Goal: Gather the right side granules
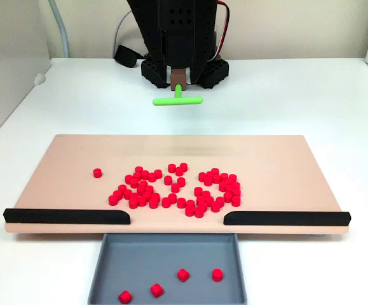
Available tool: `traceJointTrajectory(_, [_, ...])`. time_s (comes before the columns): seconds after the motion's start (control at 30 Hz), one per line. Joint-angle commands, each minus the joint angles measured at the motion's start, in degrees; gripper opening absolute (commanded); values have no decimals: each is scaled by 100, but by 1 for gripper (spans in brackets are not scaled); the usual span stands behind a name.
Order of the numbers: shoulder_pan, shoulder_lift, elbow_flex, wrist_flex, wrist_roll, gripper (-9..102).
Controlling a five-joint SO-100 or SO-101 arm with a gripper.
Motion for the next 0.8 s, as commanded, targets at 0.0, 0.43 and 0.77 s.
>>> traceJointTrajectory(0.0, [88,-18,-105,26,-185,0])
traceJointTrajectory(0.43, [554,-237,-97,35,-1828,0])
traceJointTrajectory(0.77, [1503,-272,-97,35,-4913,0])
